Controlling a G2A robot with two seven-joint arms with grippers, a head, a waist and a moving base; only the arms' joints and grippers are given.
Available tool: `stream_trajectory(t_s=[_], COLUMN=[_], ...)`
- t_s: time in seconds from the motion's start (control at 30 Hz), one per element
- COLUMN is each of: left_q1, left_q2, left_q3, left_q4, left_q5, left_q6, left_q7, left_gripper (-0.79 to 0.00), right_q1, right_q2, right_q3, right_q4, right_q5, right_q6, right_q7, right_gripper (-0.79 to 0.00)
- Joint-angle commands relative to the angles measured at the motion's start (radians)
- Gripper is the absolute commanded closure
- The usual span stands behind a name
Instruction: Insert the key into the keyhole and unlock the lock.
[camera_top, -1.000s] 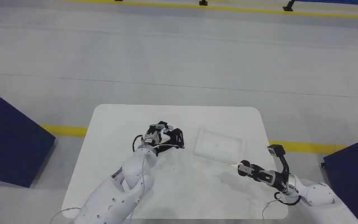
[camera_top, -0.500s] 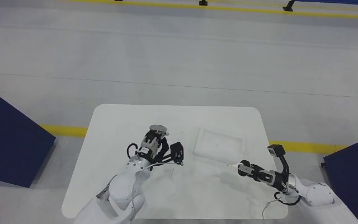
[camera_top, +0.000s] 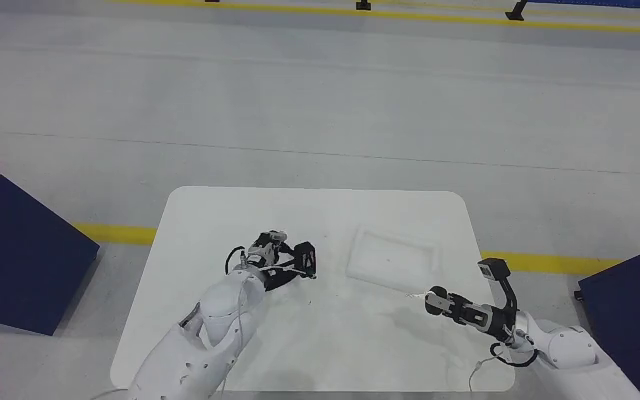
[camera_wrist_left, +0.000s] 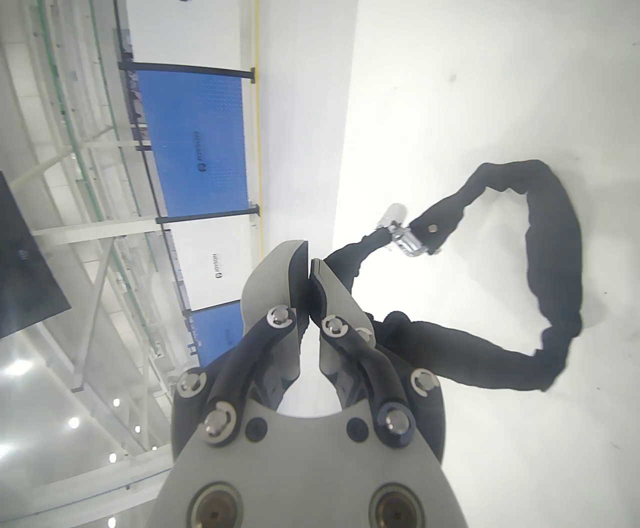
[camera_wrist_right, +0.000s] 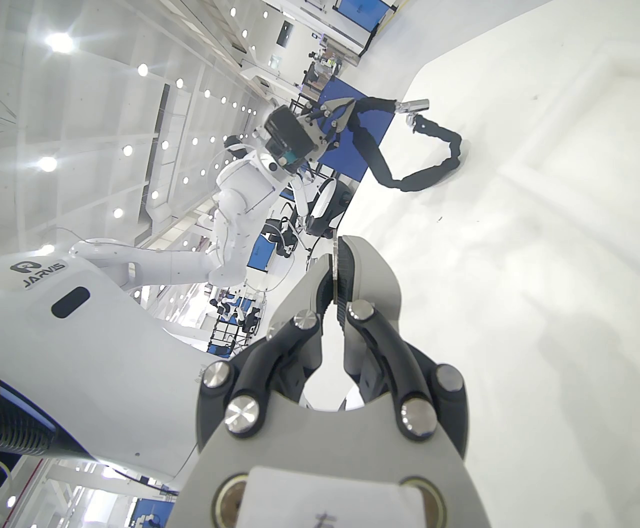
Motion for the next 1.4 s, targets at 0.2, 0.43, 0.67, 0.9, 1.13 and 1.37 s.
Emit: stream_trajectory(t_s=[0.2,0.43,0.67,0.9,1.13,1.37], left_q1=[-0.121,-0.206,-0.275,-0.322,-0.349,-0.373], left_q2=[-0.049,-0.09,-0.119,-0.145,-0.16,-0.172], left_q3=[0.02,0.03,0.055,0.076,0.079,0.075], left_q4=[0.207,0.365,0.482,0.569,0.623,0.656], left_q5=[-0.23,-0.425,-0.511,-0.563,-0.607,-0.649], left_q6=[-0.099,-0.171,-0.214,-0.194,-0.199,-0.186], left_q7=[-0.116,-0.237,-0.307,-0.381,-0.417,-0.446], left_gripper=[0.0,0.0,0.0,0.0,0.0,-0.748], right_q1=[0.0,0.0,0.0,0.0,0.0,0.0], right_q2=[0.0,0.0,0.0,0.0,0.0,0.0], right_q3=[0.0,0.0,0.0,0.0,0.0,0.0], right_q4=[0.0,0.0,0.0,0.0,0.0,0.0], right_q5=[0.0,0.0,0.0,0.0,0.0,0.0], right_q6=[0.0,0.0,0.0,0.0,0.0,0.0], right_q7=[0.0,0.0,0.0,0.0,0.0,0.0], right_gripper=[0.0,0.0,0.0,0.0,0.0,0.0])
